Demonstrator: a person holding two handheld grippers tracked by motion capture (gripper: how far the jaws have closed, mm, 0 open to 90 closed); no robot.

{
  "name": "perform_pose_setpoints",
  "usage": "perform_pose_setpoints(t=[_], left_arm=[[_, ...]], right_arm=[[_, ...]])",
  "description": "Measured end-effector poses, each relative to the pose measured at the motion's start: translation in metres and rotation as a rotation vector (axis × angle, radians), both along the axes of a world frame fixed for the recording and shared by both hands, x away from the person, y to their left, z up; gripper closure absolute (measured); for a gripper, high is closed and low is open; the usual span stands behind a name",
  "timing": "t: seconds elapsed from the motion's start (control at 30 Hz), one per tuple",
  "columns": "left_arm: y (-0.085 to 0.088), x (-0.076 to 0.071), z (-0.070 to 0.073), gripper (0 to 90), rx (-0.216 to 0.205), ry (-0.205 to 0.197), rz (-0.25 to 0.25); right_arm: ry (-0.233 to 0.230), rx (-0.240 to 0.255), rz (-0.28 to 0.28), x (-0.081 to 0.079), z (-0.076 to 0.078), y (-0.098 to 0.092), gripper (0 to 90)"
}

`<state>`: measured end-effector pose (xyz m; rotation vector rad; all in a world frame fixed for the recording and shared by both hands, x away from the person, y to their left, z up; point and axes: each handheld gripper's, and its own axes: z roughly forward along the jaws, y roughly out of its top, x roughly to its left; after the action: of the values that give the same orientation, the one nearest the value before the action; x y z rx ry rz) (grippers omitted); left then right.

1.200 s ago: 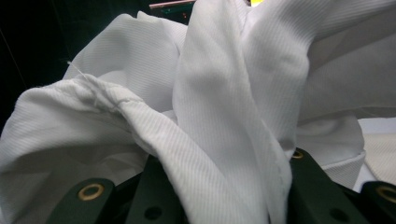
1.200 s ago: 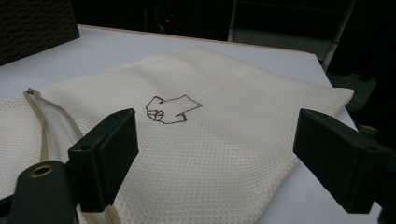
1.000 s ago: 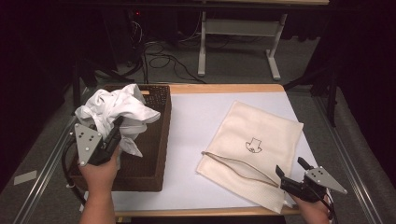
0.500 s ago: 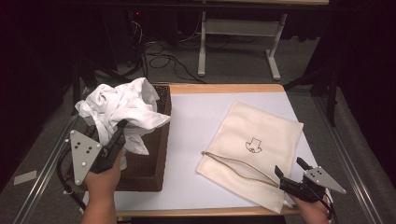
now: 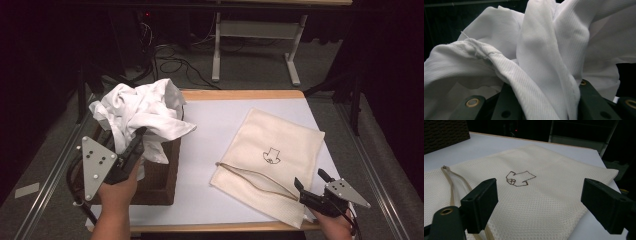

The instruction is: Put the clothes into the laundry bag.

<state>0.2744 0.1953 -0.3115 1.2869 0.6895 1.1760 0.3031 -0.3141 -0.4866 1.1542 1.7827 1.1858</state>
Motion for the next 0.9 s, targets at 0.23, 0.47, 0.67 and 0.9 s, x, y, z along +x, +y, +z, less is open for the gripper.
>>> perform_pose_setpoints(t=[0.23,0.47,0.67,0.9], left_arm=[[-0.030,0.013,0.016,72.2,-0.026,0.004,-0.062],[-0.067,0.020,0.030,72.2,-0.013,-0.005,-0.128],[-0.101,0.024,0.039,72.2,-0.007,-0.018,-0.193],[-0.137,0.027,0.037,72.2,-0.002,-0.006,-0.270]], right_arm=[[-0.014,0.008,0.016,-0.001,0.003,-0.002,14.8],[-0.020,0.024,0.015,-0.001,0.004,-0.006,14.9],[-0.022,0.032,0.027,-0.001,0.005,-0.006,14.8],[-0.021,0.039,0.034,-0.001,0.005,-0.006,14.9]])
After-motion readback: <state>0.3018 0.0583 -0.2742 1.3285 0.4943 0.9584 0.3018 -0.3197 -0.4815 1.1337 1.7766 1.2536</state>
